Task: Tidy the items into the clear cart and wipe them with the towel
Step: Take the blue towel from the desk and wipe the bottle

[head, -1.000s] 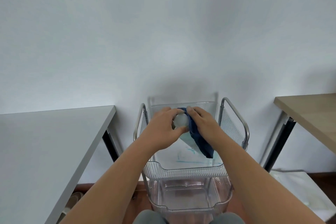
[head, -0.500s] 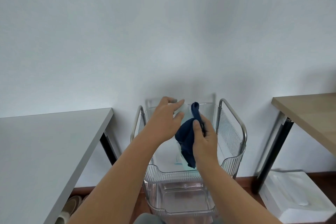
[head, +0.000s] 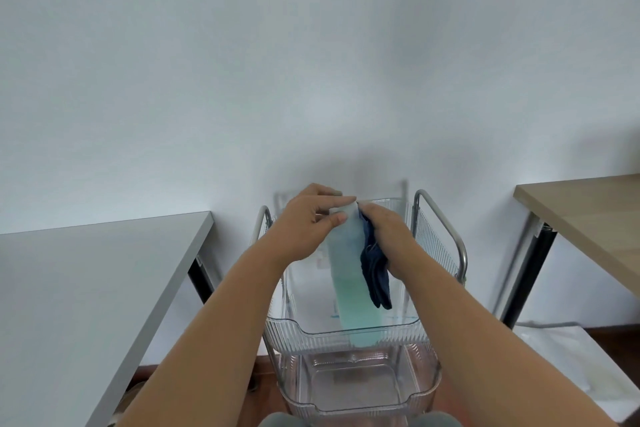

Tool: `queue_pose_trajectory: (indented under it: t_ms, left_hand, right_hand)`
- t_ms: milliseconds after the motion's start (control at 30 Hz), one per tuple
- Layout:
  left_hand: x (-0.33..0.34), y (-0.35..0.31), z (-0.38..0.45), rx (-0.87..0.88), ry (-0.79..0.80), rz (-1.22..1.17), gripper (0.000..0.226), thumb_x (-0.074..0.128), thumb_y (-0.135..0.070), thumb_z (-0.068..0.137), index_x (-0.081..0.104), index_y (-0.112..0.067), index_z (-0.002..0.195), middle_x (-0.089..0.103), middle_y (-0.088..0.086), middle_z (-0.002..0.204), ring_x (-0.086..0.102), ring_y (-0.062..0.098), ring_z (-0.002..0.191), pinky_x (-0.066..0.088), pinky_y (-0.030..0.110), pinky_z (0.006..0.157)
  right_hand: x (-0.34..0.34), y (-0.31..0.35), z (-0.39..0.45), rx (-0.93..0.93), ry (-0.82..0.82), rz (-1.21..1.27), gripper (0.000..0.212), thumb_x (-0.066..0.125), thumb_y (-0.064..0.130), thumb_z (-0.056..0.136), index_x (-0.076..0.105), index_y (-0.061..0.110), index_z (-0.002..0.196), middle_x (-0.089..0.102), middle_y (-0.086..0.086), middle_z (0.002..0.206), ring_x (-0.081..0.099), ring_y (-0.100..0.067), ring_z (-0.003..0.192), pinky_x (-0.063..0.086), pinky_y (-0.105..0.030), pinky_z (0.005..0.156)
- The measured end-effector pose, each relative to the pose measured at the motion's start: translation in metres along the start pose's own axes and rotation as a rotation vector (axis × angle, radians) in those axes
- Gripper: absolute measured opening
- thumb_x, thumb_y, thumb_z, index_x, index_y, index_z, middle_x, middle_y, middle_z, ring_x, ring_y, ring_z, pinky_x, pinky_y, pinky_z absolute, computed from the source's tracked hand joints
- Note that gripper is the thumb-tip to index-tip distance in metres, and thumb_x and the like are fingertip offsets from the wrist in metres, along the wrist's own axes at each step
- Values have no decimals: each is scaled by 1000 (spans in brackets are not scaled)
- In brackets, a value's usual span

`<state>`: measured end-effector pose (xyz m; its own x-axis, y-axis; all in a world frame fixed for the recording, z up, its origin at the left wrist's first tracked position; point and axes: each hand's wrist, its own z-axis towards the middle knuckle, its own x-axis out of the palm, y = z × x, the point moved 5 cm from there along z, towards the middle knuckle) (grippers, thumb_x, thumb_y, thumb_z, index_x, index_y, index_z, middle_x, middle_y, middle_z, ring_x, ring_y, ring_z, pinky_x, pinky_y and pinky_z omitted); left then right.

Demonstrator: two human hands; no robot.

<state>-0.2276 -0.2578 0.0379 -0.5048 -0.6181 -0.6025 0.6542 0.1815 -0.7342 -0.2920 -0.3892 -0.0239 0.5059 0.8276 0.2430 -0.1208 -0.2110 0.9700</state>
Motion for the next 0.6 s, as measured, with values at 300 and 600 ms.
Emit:
queue_pose_trajectory:
  t_ms: [300,600]
  left_hand:
    - [-2,-6,-14,-30,-237,138,25,75,-45,83,75,-39,107,63,-9,94,60,1,83,45,6,74]
    - [-15,12,-16,-16,-120,-188,23,78,-14,84,76,-36,86,75,-20,95,71,3,89,51,15,84]
  right_hand:
    - [13,-42,-58,-350,-396,13,26,48,29,100,65,32,119,69,14,104,62,1,94,48,-8,69]
    - [18,2,0,-13,22,-137,27,50,22,93,73,7,96,71,-21,93,64,-25,77,53,-38,72]
